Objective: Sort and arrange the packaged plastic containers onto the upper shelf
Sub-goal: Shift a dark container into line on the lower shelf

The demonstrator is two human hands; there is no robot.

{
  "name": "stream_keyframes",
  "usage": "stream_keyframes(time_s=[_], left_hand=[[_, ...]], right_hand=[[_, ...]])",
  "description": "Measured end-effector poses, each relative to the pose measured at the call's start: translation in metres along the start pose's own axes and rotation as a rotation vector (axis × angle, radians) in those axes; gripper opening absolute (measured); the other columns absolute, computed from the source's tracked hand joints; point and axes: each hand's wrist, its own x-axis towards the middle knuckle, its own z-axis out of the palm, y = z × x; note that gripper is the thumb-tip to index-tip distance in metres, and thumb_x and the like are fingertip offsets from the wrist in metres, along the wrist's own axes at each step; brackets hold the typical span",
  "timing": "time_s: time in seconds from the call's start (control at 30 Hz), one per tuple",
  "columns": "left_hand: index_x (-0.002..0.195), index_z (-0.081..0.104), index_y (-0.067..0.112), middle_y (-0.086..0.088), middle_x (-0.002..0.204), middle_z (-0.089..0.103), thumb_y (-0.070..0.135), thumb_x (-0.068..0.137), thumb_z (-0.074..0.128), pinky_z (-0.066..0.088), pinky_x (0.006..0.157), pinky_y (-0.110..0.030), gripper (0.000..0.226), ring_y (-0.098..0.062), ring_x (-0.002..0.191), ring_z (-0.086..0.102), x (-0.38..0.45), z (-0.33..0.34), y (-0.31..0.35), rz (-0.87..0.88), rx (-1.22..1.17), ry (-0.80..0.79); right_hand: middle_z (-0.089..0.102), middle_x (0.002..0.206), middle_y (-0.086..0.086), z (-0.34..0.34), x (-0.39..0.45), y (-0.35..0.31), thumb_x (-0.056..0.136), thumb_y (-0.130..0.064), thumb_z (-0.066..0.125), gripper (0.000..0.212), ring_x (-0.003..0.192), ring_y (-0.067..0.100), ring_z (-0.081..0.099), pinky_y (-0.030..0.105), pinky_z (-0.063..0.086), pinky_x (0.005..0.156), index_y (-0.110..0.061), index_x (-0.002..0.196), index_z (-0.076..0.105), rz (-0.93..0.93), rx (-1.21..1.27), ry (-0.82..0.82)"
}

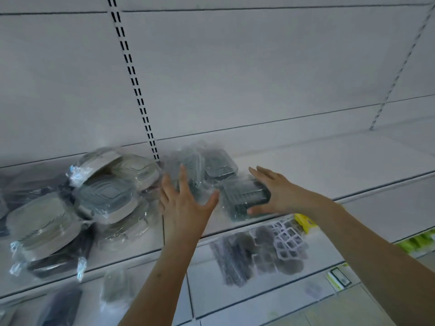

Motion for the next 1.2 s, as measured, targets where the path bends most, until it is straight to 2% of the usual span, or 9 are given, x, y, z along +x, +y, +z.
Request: stream_keyframes(time_s=[0.1, 0.23, 0.33, 0.43, 0.6, 0.77, 0.93, 1.1, 1.2], left_hand=[[0.154, 0.023, 0.041, -0.016, 0.162, 0.012, 0.079, 0.076, 0.057, 0.017, 0.116, -0.061, 0.094, -0.043, 0.146, 0.015, 0.011, 0.018, 0.000, -0.135, 0.076, 0.019], [0.136, 0.042, 0.041, -0.017, 0.142, 0.038, 0.059, 0.082, 0.067, 0.036, 0.103, -0.054, 0.062, -0.042, 0.127, 0.041, 0.019, 0.029, 0.006, -0.241, 0.019, 0.170], [0.120, 0.048, 0.040, -0.001, 0.126, 0.037, 0.038, 0.080, 0.075, 0.044, 0.087, -0.040, 0.048, -0.035, 0.115, 0.046, 0.021, 0.030, 0.013, -0.238, -0.119, 0.255], [0.120, 0.054, 0.043, 0.007, 0.122, 0.034, 0.032, 0.076, 0.081, 0.051, 0.096, -0.044, 0.053, -0.027, 0.116, 0.050, 0.019, 0.034, 0.009, -0.197, -0.146, 0.318], [0.125, 0.065, 0.031, -0.001, 0.132, 0.036, 0.024, 0.076, 0.084, 0.034, 0.102, -0.014, 0.053, -0.023, 0.129, 0.039, -0.002, 0.033, 0.013, -0.067, -0.044, 0.403], [0.128, 0.067, 0.028, -0.007, 0.136, 0.037, 0.032, 0.079, 0.081, 0.041, 0.107, -0.035, 0.051, -0.023, 0.131, 0.036, -0.023, 0.017, 0.015, 0.093, 0.014, 0.456], [0.127, 0.069, 0.025, -0.011, 0.134, 0.041, 0.026, 0.078, 0.086, 0.028, 0.106, -0.009, 0.051, -0.029, 0.126, 0.041, -0.045, -0.013, 0.005, 0.140, 0.009, 0.494], [0.127, 0.069, 0.022, -0.013, 0.134, 0.042, 0.021, 0.079, 0.086, 0.037, 0.111, -0.032, 0.051, -0.024, 0.129, 0.038, -0.091, -0.063, -0.019, 0.239, 0.007, 0.542], [0.128, 0.068, 0.020, -0.011, 0.136, 0.040, 0.018, 0.078, 0.087, 0.041, 0.109, -0.047, 0.053, -0.030, 0.133, 0.037, -0.136, -0.098, -0.047, 0.290, 0.030, 0.544]], right_hand=[[-0.007, 0.166, -0.018, 0.000, 0.017, 0.019, 0.061, -0.086, 0.066, 0.127, 0.152, 0.012, 0.000, 0.045, 0.018, 0.124, -0.040, 0.159, 0.000, -0.096, -0.021, -0.017], [-0.009, 0.164, -0.018, -0.006, 0.038, 0.039, 0.071, -0.070, 0.075, 0.120, 0.153, 0.013, -0.008, 0.042, 0.014, 0.125, -0.036, 0.158, 0.001, -0.243, -0.076, -0.072], [0.010, 0.150, -0.025, -0.011, 0.052, 0.056, 0.070, -0.061, 0.078, 0.111, 0.146, 0.010, 0.018, 0.035, 0.029, 0.119, -0.038, 0.155, 0.010, -0.363, 0.033, -0.133], [0.022, 0.136, -0.024, -0.009, 0.058, 0.066, 0.062, -0.076, 0.075, 0.108, 0.132, 0.004, 0.033, 0.034, 0.037, 0.114, -0.042, 0.150, 0.022, -0.430, 0.153, -0.082], [0.023, 0.138, -0.020, 0.006, 0.055, 0.072, 0.066, -0.079, 0.071, 0.108, 0.132, 0.003, 0.029, 0.026, 0.034, 0.113, -0.040, 0.154, 0.022, -0.506, 0.213, 0.044], [0.021, 0.141, -0.020, 0.016, 0.036, 0.067, 0.068, -0.074, 0.072, 0.103, 0.135, 0.002, 0.026, 0.023, 0.030, 0.112, -0.042, 0.154, 0.026, -0.557, 0.288, 0.170], [0.023, 0.144, -0.014, 0.024, 0.013, 0.052, 0.067, -0.072, 0.071, 0.099, 0.134, 0.003, 0.026, 0.025, 0.032, 0.110, -0.044, 0.152, 0.028, -0.520, 0.322, 0.305], [0.023, 0.143, -0.012, 0.041, -0.031, 0.011, 0.068, -0.067, 0.071, 0.099, 0.128, 0.001, 0.027, 0.019, 0.027, 0.105, -0.042, 0.154, 0.029, -0.484, 0.299, 0.437], [0.023, 0.143, -0.010, 0.065, -0.061, -0.031, 0.071, -0.070, 0.070, 0.095, 0.130, 0.006, 0.027, 0.024, 0.027, 0.108, -0.044, 0.153, 0.028, -0.483, 0.334, 0.500]])
